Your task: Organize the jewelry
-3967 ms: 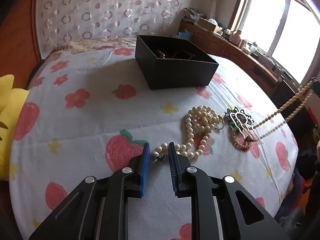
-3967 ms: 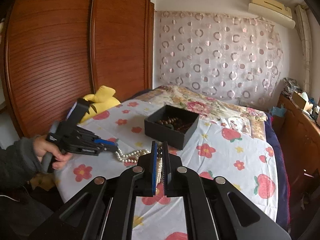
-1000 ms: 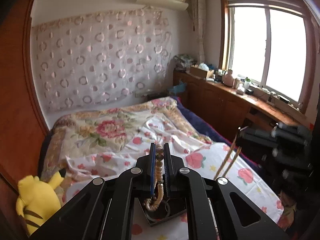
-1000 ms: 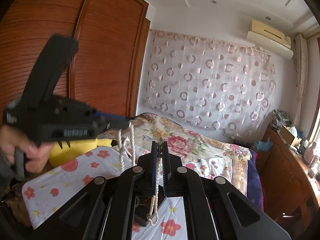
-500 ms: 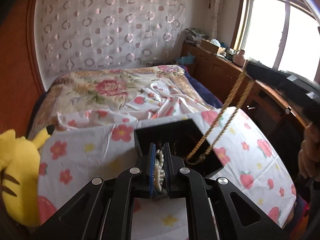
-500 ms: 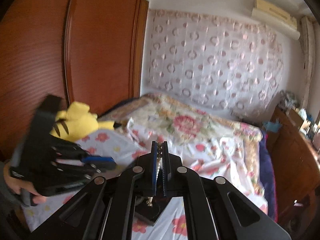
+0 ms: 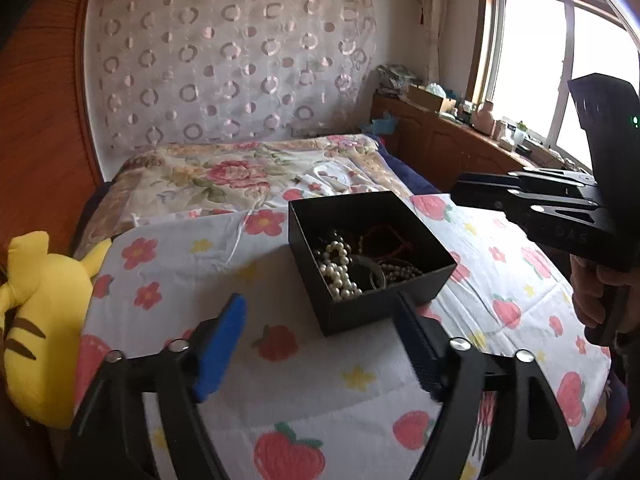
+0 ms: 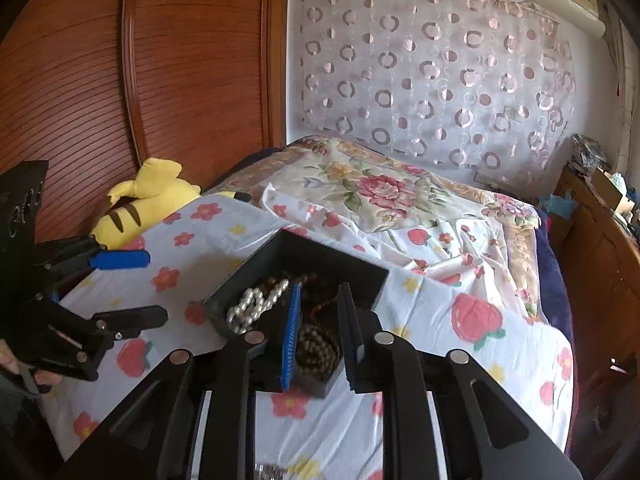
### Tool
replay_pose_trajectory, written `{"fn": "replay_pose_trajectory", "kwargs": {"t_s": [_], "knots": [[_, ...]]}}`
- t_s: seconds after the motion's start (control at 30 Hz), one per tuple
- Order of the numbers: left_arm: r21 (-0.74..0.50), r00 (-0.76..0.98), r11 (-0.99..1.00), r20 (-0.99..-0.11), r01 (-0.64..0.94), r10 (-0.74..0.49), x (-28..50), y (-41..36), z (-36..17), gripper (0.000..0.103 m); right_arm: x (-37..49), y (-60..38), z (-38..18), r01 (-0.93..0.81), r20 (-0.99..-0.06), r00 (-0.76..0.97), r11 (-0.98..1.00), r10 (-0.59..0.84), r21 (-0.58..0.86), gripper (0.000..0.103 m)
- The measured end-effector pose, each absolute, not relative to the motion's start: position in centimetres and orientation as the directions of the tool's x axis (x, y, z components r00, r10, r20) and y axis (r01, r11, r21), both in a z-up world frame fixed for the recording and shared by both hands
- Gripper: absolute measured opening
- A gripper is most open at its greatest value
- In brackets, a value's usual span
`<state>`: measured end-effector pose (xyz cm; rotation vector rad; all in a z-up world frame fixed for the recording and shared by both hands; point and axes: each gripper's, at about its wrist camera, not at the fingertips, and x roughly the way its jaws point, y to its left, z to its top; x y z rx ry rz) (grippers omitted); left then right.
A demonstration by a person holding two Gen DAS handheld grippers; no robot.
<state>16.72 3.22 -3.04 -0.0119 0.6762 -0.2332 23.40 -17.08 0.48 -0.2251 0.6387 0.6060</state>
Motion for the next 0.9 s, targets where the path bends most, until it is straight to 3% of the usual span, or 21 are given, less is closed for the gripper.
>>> {"fn": "replay_pose_trajectory", "kwargs": {"t_s": [0.03,0.17,0.27,0.53,0.67,0.9], "knots": [[-0.087,0.756,0.974,-0.618,0.207,-0.216,16.5,3.1,-3.1,0.084,22.6,-17.4,0.3,-0.599,-0.620,0.634,0.800,0.463,-0.015,0.021],[-0.103,0.751,0.972,-0.618,0.213,-0.230,14.9,3.0,-3.4,0.088,20.5,-18.7,-0.7,-0.617,-0.632,0.614,0.787,0.473,-0.011,0.022],[-0.088,0.762,0.975,-0.611,0.204,-0.214,13.8,2.8,-3.6,0.092,18.8,-19.5,-2.1,-0.630,-0.653,0.586,0.777,0.481,0.007,0.034],[-0.031,0.769,0.974,-0.608,0.225,-0.197,10.4,0.7,-4.8,0.095,15.4,-20.7,-5.9,-0.647,-0.709,0.521,0.762,0.475,0.035,0.039],[-0.057,0.749,0.969,-0.623,0.241,-0.223,9.5,0.4,-5.7,0.095,14.8,-21.1,-7.0,-0.645,-0.725,0.494,0.761,0.480,0.064,0.049],[-0.063,0.722,0.963,-0.649,0.260,-0.238,9.0,-0.4,-7.0,0.095,14.9,-20.8,-8.8,-0.639,-0.760,0.452,0.764,0.466,0.089,0.050]]}}
